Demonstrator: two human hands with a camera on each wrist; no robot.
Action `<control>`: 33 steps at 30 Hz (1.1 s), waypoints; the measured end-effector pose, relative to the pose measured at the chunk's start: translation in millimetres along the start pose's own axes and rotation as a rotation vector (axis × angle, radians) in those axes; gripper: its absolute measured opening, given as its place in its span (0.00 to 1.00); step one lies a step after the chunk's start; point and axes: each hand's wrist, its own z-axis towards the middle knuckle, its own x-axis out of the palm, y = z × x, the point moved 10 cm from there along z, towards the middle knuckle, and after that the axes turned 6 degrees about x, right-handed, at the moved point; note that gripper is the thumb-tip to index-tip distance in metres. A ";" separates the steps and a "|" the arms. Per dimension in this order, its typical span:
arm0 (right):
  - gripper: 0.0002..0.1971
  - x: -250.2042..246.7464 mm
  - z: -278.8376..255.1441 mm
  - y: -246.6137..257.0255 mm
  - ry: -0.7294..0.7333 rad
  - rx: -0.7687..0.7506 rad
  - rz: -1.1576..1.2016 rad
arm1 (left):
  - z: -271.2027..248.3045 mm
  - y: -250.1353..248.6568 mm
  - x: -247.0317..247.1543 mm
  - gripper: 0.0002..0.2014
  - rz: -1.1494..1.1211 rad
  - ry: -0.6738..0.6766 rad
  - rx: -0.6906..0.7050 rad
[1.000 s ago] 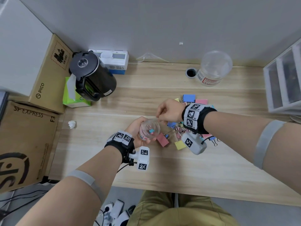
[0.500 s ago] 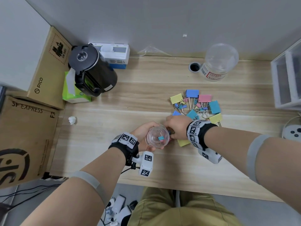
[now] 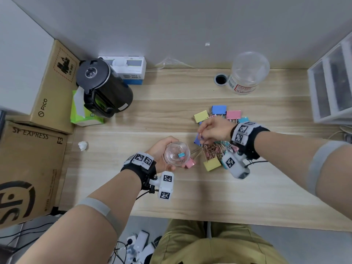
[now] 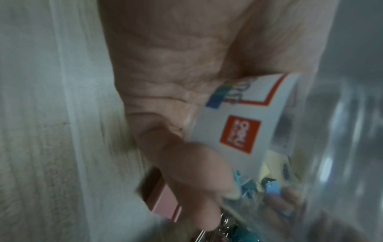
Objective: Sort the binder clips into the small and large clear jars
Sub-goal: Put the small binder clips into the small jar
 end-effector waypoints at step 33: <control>0.16 -108.2 -27.2 -55.0 -0.484 -0.011 -0.868 | 46.4 -15.9 60.8 0.22 0.076 0.087 -0.060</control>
